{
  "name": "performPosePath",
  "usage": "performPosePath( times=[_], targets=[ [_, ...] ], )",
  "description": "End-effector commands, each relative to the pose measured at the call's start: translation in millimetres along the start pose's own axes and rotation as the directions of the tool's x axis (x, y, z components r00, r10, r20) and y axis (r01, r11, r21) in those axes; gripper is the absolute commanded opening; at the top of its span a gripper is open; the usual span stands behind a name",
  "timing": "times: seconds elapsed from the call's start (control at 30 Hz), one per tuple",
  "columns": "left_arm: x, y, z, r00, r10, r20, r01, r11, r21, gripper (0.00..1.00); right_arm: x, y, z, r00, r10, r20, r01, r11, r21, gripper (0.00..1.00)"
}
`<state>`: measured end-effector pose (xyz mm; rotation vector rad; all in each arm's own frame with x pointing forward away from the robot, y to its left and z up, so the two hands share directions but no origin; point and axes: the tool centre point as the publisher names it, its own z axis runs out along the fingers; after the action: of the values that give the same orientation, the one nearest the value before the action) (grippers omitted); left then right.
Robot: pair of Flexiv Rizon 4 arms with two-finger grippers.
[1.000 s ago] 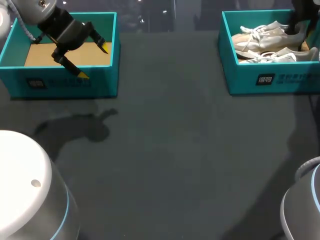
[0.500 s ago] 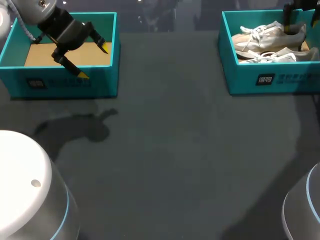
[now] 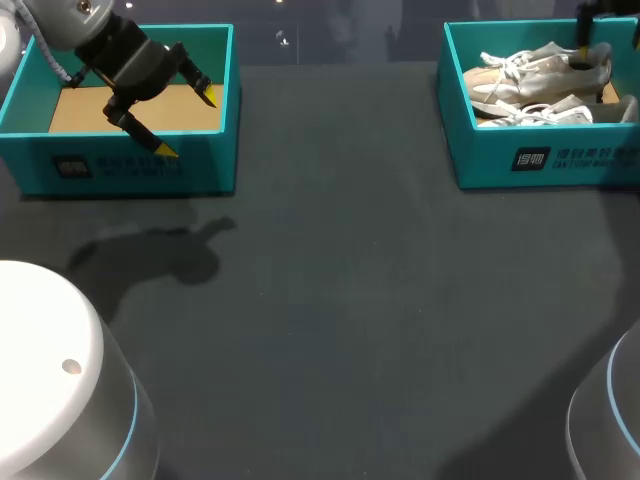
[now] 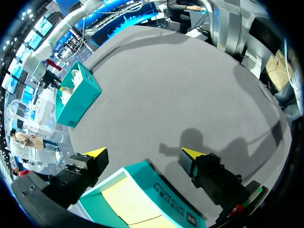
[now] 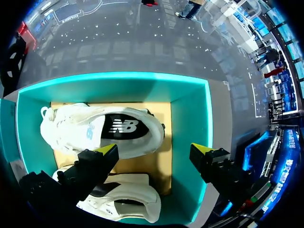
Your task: Take the shoe out of the shoebox, open the shoe tongue, remove and reinsert the insole, then place the shoe into the shoebox
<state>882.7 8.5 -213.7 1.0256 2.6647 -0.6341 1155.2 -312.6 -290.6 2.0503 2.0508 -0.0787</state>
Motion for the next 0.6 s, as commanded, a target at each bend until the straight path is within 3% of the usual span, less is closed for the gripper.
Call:
performPosePath(
  times=[0.03,0.2,0.37,0.5,0.6],
  targets=[
    [0.1,0,0,1.000,0.000,-0.001,0.000,1.000,-0.002,1.00,-2.4,-12.4,-26,1.000,-0.016,-0.020,0.015,1.000,-0.009,1.00],
    [-4.5,-2,-15,0.998,-0.044,0.041,0.044,0.999,-0.001,1.00,2.6,-18.2,-51,0.998,-0.045,-0.035,0.046,0.999,0.015,1.00],
    [-16.1,4,-29,0.959,-0.263,0.106,0.276,0.952,-0.134,1.00,10.6,-31.6,-75,0.996,-0.063,-0.067,0.064,0.998,0.007,1.00],
    [-25.0,17,-39,0.862,-0.480,0.166,0.507,0.826,-0.245,1.00,17.2,-43.7,-87,0.996,-0.063,-0.070,0.065,0.998,0.026,1.00],
    [-33.4,33,-47,0.731,-0.653,0.197,0.680,0.673,-0.292,1.00,22.8,-52.3,-94,0.996,-0.057,-0.065,0.060,0.997,0.041,1.00]
  ],
)
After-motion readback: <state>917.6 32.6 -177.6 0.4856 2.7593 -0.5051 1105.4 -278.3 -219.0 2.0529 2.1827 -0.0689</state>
